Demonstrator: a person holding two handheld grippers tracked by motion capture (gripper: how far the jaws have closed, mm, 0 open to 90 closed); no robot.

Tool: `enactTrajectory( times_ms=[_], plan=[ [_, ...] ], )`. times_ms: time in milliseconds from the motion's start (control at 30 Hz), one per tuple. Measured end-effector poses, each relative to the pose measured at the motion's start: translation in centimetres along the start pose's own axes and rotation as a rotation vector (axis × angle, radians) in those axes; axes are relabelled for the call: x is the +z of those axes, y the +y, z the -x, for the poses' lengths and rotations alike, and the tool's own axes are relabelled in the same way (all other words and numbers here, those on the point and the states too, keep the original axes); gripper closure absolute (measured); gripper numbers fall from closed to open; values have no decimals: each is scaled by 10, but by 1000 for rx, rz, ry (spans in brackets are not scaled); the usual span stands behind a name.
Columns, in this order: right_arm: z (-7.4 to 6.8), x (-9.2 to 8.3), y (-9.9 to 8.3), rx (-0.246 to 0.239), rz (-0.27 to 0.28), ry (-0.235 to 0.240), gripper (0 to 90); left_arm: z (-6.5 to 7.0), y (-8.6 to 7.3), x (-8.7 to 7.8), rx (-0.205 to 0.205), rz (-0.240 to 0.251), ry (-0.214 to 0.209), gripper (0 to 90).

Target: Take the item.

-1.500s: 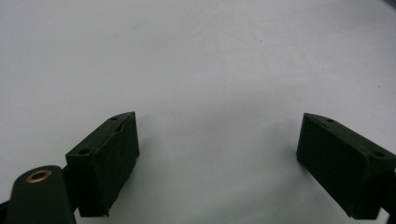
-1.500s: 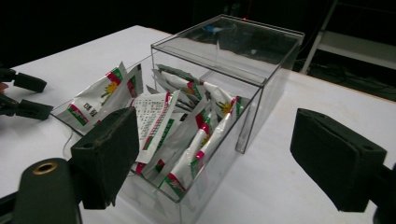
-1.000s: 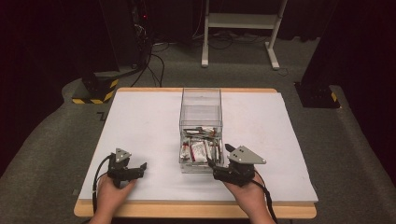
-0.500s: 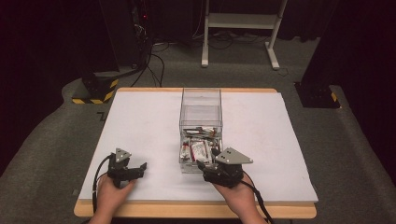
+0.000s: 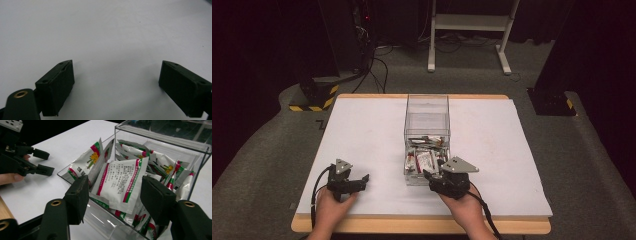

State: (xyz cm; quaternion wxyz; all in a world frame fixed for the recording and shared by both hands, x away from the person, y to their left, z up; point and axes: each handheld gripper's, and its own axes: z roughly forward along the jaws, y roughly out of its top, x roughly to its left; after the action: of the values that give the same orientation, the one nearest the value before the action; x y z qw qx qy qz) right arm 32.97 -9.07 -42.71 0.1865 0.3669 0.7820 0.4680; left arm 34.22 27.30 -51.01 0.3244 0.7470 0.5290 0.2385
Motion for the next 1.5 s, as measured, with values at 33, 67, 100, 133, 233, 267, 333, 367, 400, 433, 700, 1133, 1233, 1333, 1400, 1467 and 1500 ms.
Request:
enactTrajectory(
  times_ms=[33,67,100,133,233,267,333,367,400,433,700,1133,1233,1333,1400,1467,1500],
  plan=[
    [1,1,0,-1,-1,-3,420,0,0,0,0,0,0,132],
    [2,1,-1,3,-6,-10,427,0,0,0,4,-4,0,132],
    [2,1,-1,4,-8,-10,432,0,0,0,3,-2,0,132],
    [3,2,-1,8,-8,-13,436,0,0,0,4,-3,-1,132],
    [6,3,-2,23,-12,-23,475,0,0,0,3,-2,-1,132],
    [7,3,-3,28,-12,-22,484,0,0,0,2,-2,-1,131],
    [8,4,-3,40,-16,-24,504,0,0,0,4,-3,-1,132],
    [9,4,-3,42,-19,-24,514,0,0,0,3,-2,-1,132],
    [8,5,-4,43,-24,-25,521,0,0,0,4,-3,-1,131],
    [9,5,-4,40,-26,-25,531,0,0,0,3,-2,-1,132],
    [7,9,-2,63,-48,-27,579,0,0,0,5,-4,0,132],
    [6,10,0,68,-43,-13,606,0,0,0,1,-2,-1,133],
    [7,9,1,63,-46,-36,620,0,0,0,1,-1,0,133],
    [9,8,1,69,-61,-63,640,0,0,0,0,-1,-1,133],
    [10,10,0,85,-73,-63,647,0,0,0,3,-3,-1,133],
    [11,12,0,92,-83,-55,649,0,0,0,3,-3,-1,133],
    [10,13,0,95,-87,-54,655,0,0,0,3,-4,-2,133]
  ],
)
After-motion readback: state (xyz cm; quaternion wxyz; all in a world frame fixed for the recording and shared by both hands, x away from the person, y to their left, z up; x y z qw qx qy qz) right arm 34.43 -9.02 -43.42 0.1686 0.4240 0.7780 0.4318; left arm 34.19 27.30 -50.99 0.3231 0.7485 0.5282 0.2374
